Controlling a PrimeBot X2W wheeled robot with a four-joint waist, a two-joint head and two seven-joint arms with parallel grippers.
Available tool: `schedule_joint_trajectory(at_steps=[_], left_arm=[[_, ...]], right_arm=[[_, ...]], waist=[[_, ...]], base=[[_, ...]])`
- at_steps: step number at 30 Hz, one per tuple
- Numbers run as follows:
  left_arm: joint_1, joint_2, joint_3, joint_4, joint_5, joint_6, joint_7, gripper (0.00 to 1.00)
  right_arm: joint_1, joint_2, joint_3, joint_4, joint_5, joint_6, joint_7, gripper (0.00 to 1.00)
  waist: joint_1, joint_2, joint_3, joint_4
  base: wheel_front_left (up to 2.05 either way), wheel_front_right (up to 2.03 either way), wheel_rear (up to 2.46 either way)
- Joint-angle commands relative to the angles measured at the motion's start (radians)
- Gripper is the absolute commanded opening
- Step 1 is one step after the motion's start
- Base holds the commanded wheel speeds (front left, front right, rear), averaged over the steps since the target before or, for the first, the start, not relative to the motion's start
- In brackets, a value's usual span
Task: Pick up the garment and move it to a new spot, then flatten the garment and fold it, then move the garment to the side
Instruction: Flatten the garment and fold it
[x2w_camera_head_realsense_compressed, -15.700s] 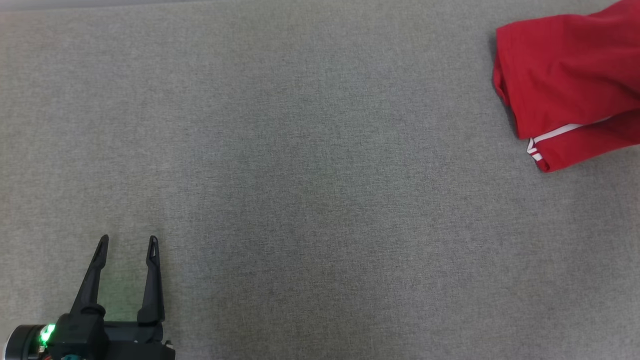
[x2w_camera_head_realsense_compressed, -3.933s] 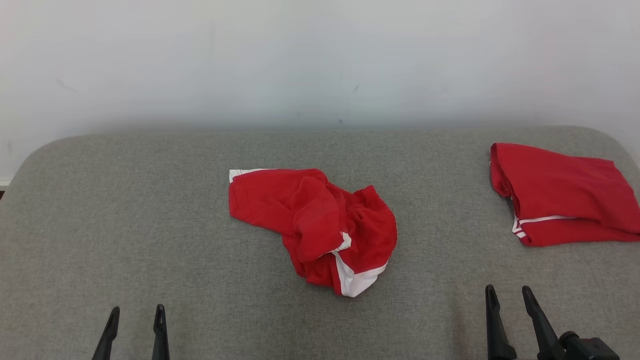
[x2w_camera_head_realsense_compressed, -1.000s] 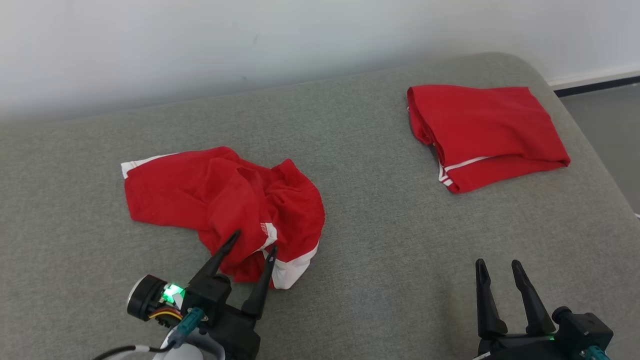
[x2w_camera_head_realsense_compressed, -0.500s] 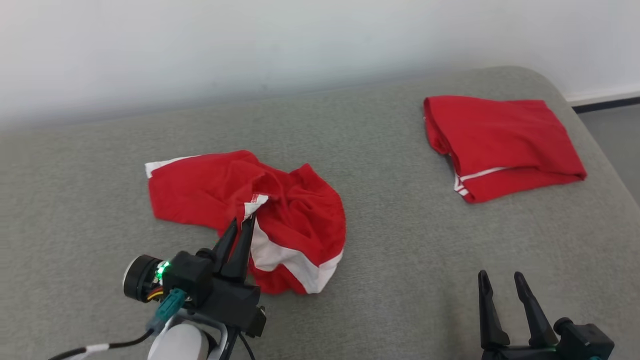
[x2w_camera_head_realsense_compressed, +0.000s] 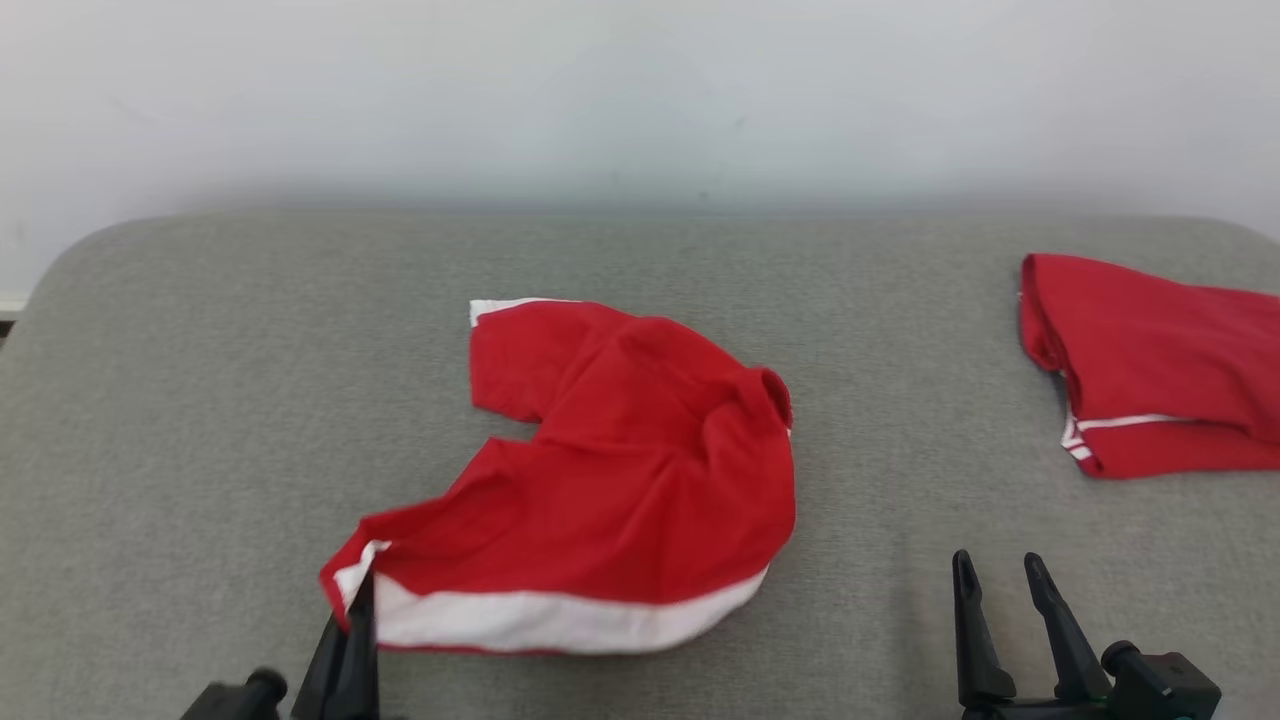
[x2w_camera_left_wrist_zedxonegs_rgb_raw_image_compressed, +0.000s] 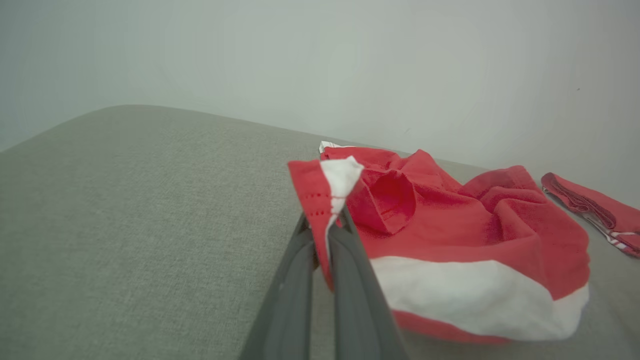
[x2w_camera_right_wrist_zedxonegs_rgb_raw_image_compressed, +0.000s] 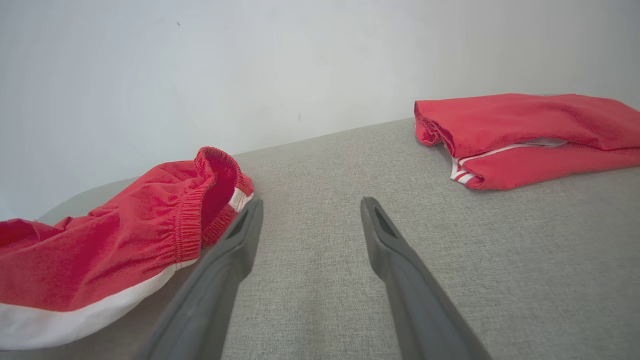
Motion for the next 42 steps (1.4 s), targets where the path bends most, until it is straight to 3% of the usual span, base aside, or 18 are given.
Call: schedule_joint_trajectory(at_steps=[1,11,12,13,14,23,32,42], left_arm=[[0.028,-0.009,0.021,0.022,-0.020,0.002,-0.003,0.00],[0.045,-0.015,0.089,0.141,-0.085,0.013,-0.003,0.00],[0.045,-0.015,0.090,0.149,-0.091,0.016,-0.003,0.04],[0.044,-0.015,0.089,0.156,-0.090,0.015,-0.003,0.42],[0.039,-0.015,0.091,0.154,-0.084,0.017,-0.003,1.00],[0.065,-0.015,0.158,0.015,-0.018,0.020,-0.003,1.00],[0.097,-0.015,0.166,-0.037,0.120,0.014,-0.003,1.00],[0.110,-0.015,0.165,-0.009,0.085,0.009,-0.003,1.00]], right_arm=[[0.000,0.000,0.001,0.007,-0.006,0.000,0.000,1.00],[-0.002,0.000,0.007,0.024,-0.010,0.000,0.000,1.00],[-0.001,0.000,0.006,0.024,-0.011,0.000,0.000,1.00],[0.001,0.000,0.004,0.025,-0.012,0.000,0.000,1.00],[0.002,0.000,0.001,0.025,-0.011,0.000,0.000,1.00],[-0.002,0.000,0.021,0.033,0.006,0.000,0.000,1.00],[-0.055,0.000,0.132,0.143,0.044,0.000,0.000,1.00],[-0.170,-0.001,0.235,0.341,0.061,0.000,0.000,1.00]], waist=[[0.0000,0.0000,-0.010,0.048],[0.0000,0.0000,-0.011,0.039],[0.0000,0.0000,-0.011,0.038],[0.0000,0.0000,-0.011,0.037],[0.0000,0.0000,-0.012,0.038],[0.0000,0.0000,-0.015,0.063],[0.0000,0.0000,-0.023,0.088],[0.0000,0.0000,-0.037,0.140]], base=[[0.00,0.00,0.00],[0.00,0.00,0.00],[0.00,0.00,0.00],[0.00,0.00,0.00],[0.00,0.00,0.00],[0.00,0.00,0.00],[0.00,0.00,0.00],[0.00,0.00,0.00]])
